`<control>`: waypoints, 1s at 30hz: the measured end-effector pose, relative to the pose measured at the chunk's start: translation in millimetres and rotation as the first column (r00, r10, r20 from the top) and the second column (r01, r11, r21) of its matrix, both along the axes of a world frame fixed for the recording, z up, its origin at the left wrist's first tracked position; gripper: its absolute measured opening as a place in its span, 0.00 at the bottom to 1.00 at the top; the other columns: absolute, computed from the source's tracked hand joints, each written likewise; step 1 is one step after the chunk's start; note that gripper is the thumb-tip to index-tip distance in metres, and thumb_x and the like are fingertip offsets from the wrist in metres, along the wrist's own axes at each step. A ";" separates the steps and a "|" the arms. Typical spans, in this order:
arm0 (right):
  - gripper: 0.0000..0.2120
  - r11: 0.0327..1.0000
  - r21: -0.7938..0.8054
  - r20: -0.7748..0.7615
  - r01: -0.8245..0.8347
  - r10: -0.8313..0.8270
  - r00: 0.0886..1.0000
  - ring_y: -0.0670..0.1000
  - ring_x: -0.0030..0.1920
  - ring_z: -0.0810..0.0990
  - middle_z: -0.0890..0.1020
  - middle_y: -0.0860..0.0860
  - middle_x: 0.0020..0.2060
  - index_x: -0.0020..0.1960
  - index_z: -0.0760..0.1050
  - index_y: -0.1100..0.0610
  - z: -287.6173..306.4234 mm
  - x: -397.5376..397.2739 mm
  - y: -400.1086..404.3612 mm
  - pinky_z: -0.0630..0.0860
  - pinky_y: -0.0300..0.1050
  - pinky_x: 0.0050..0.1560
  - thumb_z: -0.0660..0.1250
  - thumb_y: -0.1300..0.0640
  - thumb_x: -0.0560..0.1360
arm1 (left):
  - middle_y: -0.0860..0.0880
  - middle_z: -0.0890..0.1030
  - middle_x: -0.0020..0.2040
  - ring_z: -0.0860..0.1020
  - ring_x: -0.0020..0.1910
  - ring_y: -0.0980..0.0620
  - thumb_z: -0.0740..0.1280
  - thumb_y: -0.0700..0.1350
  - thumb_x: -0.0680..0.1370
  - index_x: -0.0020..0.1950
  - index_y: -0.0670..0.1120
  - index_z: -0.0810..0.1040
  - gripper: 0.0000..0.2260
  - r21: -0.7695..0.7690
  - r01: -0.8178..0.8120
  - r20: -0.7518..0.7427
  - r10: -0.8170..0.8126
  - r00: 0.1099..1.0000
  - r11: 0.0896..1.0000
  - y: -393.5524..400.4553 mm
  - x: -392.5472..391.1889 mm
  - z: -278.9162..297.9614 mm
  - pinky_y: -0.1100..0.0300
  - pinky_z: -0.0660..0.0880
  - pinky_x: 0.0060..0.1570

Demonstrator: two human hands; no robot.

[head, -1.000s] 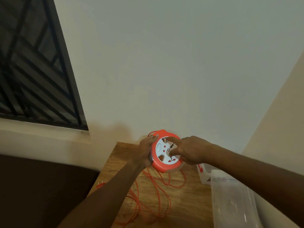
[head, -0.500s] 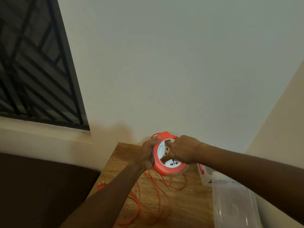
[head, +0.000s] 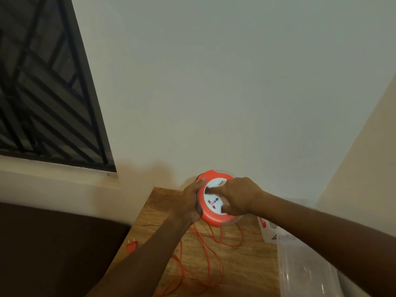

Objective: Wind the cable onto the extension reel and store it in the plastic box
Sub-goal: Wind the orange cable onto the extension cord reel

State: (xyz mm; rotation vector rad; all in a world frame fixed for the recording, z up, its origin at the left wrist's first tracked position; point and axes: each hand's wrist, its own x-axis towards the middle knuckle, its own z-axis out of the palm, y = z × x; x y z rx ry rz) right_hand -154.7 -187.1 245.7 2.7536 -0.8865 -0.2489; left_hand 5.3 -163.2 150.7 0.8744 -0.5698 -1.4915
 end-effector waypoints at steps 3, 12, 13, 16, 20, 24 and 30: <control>0.31 0.870 0.371 0.368 0.324 -0.458 0.809 0.53 0.66 0.74 0.76 0.48 0.67 0.74 0.63 0.44 -15.4 9.0 10.6 0.73 0.48 0.61 0.67 0.44 0.73 | 0.38 0.83 0.61 0.83 0.59 0.38 0.68 0.51 0.80 0.67 0.42 0.79 0.20 -0.027 -0.150 0.040 0.151 0.988 0.988 -4.9 -9.6 -1.8 0.39 0.79 0.60; 0.42 0.254 0.967 0.257 -0.035 -0.955 0.147 0.51 0.27 0.80 0.85 0.58 0.38 0.79 0.41 0.46 -38.6 34.2 36.5 0.76 0.42 0.26 0.65 0.57 0.77 | 0.38 0.85 0.58 0.85 0.54 0.41 0.66 0.49 0.82 0.61 0.40 0.80 0.15 -0.026 -0.210 0.161 0.211 0.964 0.977 -0.4 -10.4 0.2 0.44 0.83 0.51; 0.43 0.275 0.961 0.267 0.010 -0.940 0.214 0.52 0.31 0.82 0.85 0.59 0.44 0.79 0.40 0.48 -36.3 33.7 39.6 0.78 0.42 0.29 0.66 0.55 0.76 | 0.39 0.85 0.59 0.85 0.55 0.40 0.66 0.50 0.82 0.62 0.41 0.81 0.15 -0.017 -0.197 0.160 0.197 0.967 0.980 -1.2 -9.4 0.8 0.41 0.82 0.52; 0.34 0.702 0.661 0.426 0.264 -0.641 0.638 0.52 0.51 0.83 0.79 0.53 0.63 0.76 0.59 0.50 -33.0 19.4 46.2 0.79 0.42 0.46 0.68 0.47 0.75 | 0.41 0.87 0.54 0.86 0.51 0.41 0.65 0.49 0.82 0.60 0.44 0.81 0.12 0.035 -0.177 0.139 0.171 0.975 0.984 -1.0 -1.4 6.8 0.46 0.85 0.44; 0.17 0.996 0.074 0.196 0.044 -0.058 0.979 0.57 0.58 0.79 0.72 0.53 0.69 0.65 0.74 0.46 -23.6 -5.8 34.8 0.79 0.50 0.52 0.66 0.54 0.77 | 0.40 0.86 0.54 0.86 0.47 0.41 0.66 0.49 0.81 0.64 0.41 0.79 0.16 0.050 -0.117 0.128 0.110 0.986 0.992 1.4 11.3 6.2 0.49 0.84 0.40; 0.23 0.978 -0.021 -0.130 -0.210 0.205 0.970 0.62 0.61 0.77 0.61 0.58 0.76 0.70 0.70 0.43 -11.9 -17.1 10.2 0.80 0.56 0.51 0.68 0.56 0.77 | 0.40 0.87 0.51 0.87 0.43 0.42 0.66 0.48 0.81 0.64 0.41 0.79 0.15 0.066 -0.025 0.142 0.016 0.990 0.998 6.7 12.1 5.8 0.51 0.83 0.38; 0.30 0.896 -0.075 -0.437 -0.437 0.364 0.823 0.64 0.59 0.77 0.59 0.59 0.76 0.73 0.66 0.41 5.9 -10.7 3.1 0.81 0.53 0.46 0.73 0.55 0.74 | 0.40 0.86 0.51 0.86 0.43 0.43 0.66 0.48 0.81 0.65 0.40 0.78 0.17 0.061 0.064 0.148 -0.072 0.986 0.996 7.1 6.0 5.6 0.51 0.84 0.38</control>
